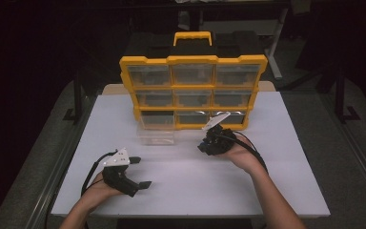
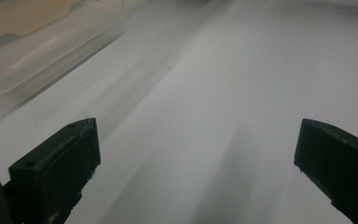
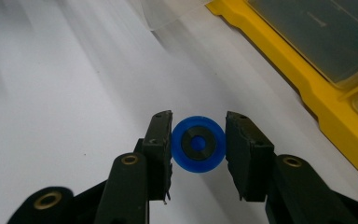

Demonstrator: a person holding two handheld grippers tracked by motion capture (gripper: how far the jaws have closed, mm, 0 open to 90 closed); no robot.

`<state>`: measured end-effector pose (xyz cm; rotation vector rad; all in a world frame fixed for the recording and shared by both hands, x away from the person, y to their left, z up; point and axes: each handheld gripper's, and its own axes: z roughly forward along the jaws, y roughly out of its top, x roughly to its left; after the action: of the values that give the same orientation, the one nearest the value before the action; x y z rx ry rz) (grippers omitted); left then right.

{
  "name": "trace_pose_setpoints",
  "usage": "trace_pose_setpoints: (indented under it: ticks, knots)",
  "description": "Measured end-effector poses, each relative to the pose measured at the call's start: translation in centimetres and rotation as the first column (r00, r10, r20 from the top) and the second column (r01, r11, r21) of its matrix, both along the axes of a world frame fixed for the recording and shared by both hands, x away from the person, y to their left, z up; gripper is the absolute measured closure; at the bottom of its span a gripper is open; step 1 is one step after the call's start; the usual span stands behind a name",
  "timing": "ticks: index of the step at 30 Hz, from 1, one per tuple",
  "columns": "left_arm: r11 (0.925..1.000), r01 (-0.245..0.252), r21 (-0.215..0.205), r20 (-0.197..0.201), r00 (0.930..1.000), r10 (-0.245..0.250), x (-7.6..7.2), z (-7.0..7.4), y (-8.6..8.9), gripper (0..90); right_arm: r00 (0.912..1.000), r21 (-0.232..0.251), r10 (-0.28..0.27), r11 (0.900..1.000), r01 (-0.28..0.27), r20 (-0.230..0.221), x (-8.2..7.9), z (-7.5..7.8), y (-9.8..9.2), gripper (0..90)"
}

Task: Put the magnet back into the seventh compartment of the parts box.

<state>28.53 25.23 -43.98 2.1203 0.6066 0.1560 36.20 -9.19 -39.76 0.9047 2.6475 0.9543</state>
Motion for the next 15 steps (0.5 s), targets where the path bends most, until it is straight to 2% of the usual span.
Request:
trace_pose_setpoints:
  ticks: [7, 10, 14, 15]
  knots:
    - [1.0000, -0.001, -0.005, 0.000, 1.0000, 0.001, 0.0, 0.0, 0.1, 0.0, 1.0000, 0.010, 0.005, 1.000, -0.005, 0.001, 0.2, 0.7, 0.1, 61.0]
    - [0.9997, -0.009, -0.022, -0.004, 1.0000, 0.009, -0.1, 0.1, 0.0, 0.7, 0.9999, 0.014, 0.012, 1.000, -0.012, 0.013, 0.4, 1.3, 0.3, 61.0]
    - [1.0000, 0.001, -0.004, 0.008, 1.0000, -0.001, 0.0, 0.2, 0.1, 0.7, 0.9998, 0.013, 0.013, 1.000, -0.014, 0.013, 0.5, 1.6, 0.5, 61.0]
    - [0.9999, -0.002, -0.012, 0.006, 1.0000, 0.002, 0.0, 0.1, 0.0, 0.7, 0.9998, 0.015, 0.014, 1.000, -0.014, 0.014, 0.6, 1.7, 0.5, 61.0]
